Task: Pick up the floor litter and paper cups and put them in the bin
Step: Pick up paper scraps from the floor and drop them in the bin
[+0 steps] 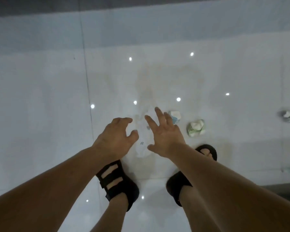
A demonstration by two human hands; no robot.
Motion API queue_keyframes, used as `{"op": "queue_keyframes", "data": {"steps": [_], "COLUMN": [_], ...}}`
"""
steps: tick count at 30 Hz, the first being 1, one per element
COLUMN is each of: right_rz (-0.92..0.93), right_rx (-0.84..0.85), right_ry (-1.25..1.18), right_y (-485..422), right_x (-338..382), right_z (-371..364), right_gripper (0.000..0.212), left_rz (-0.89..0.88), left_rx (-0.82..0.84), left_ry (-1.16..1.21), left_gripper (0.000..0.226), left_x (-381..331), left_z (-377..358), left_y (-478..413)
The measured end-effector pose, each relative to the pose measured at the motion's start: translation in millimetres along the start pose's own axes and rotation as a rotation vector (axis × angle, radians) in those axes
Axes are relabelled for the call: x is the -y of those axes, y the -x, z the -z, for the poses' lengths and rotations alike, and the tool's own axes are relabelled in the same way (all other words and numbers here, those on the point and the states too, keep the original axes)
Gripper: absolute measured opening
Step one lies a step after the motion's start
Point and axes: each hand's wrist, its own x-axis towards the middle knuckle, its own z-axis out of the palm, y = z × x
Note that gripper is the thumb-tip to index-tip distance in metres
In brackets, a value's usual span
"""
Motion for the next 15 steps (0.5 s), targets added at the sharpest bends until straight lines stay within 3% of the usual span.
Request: {"op": "queue_keyframes", "data": {"steps": [3,7,10,15], "right_rz": [0.045,0.130,0.031,-0.088], "right_rx": [-0.026,-0.202,-0.246,-0.216], "right_ry": [0.039,-0.035,-0.414,-1.047], "right_y": [-50.2,-69.2,-58.8,-17.2], "right_x": [-9.8,-13.1,-16.2,-19.4], "right_z": [-49.1,-78.9,-70.7,-14.0], "right_gripper": [0.101,0.051,0.037,0.049], "left_rz": [-0.001,-0.016,-0.090,-0.257], "left_rx": [0.012,-0.003,-0.031,-0.029], "left_ry": [0.010,0.020,0.067,0.170], "left_gripper": [0.058,0.070,0.096,0.121], "left_x": [28.8,52.0,50.2,8.6], "left_z": [-36.7,-63.2,-67.5,-55.5], "left_y": [-46.7,-64.4,-49.7,-37.4]}}
